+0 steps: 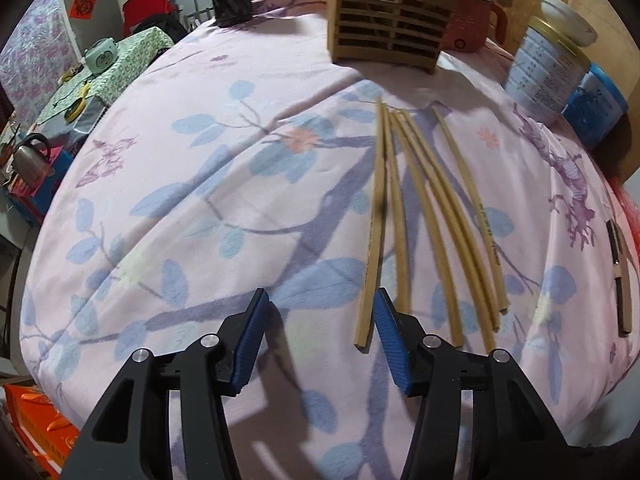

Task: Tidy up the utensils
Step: 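Move both open tools back over the remaining chopsticks on the sheet, then close the left tool on one chopstick while the right tool closes on another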

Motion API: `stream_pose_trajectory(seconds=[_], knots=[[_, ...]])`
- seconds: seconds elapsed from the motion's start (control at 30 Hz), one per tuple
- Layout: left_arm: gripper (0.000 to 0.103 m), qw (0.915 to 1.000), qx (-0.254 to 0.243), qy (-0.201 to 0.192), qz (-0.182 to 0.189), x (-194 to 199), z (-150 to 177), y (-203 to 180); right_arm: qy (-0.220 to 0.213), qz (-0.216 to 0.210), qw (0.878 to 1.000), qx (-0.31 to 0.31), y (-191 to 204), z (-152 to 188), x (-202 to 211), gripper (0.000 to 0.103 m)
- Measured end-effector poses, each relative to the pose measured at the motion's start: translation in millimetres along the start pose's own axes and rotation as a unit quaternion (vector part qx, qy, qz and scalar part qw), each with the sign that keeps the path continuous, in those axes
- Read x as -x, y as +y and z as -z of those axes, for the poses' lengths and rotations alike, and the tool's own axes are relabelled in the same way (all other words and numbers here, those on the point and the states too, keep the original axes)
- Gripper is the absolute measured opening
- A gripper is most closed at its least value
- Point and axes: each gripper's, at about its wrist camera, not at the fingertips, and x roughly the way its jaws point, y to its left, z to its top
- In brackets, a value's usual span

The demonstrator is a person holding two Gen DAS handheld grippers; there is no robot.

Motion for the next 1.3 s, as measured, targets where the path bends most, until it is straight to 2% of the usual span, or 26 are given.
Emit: stream_pose_trajectory(seconds=[0.2, 0.27, 0.33, 0.37, 0.43, 0.57, 0.73, 0.87, 0.93, 1.13, 1.3], knots=[[0.055, 0.9997, -0.016, -0.005, -0.017, -2, 3, -12, 0.001, 0.000, 1.000, 0.005, 2, 0, -1, 0.096], [0.042, 0.9991, -0.035, -0.015, -0.017, -2, 5, -24, -0.001, 0.001, 1.000, 0.004, 2, 0, -1, 0.096], [0.012, 0.9985, -0.051, -0.018, -0.004, -1, 5, -34, -0.005, 0.001, 1.000, 0.001, 2, 0, 1, 0.096], [0.007, 0.9981, -0.059, -0.016, 0.005, -2, 4, -38, -0.007, 0.000, 1.000, 0.000, 2, -1, 2, 0.096], [0.007, 0.9980, -0.061, -0.018, -0.001, 0, 2, -38, -0.010, -0.009, 1.000, -0.002, 4, -2, 2, 0.094], [0.006, 0.9991, -0.034, -0.026, -0.001, 17, -6, -17, -0.004, -0.049, 0.999, -0.001, 14, -5, -7, 0.087], [0.006, 0.9991, -0.017, -0.032, -0.020, 41, -14, 6, 0.032, -0.100, 0.994, 0.012, 41, -9, -42, 0.067], [0.006, 0.9992, -0.011, -0.021, -0.033, 46, -14, 21, 0.062, -0.134, 0.989, 0.017, 67, -9, -74, 0.056], [0.006, 0.9993, -0.011, -0.013, -0.034, 44, -13, 25, 0.074, -0.138, 0.987, 0.023, 78, -7, -85, 0.052], [0.006, 0.9995, -0.016, 0.003, -0.025, 41, -11, 32, 0.092, -0.115, 0.989, 0.034, 96, 3, -106, 0.042], [0.006, 0.9995, -0.021, 0.008, -0.023, 41, -12, 36, 0.092, -0.116, 0.989, 0.022, 102, 3, -114, 0.040]])
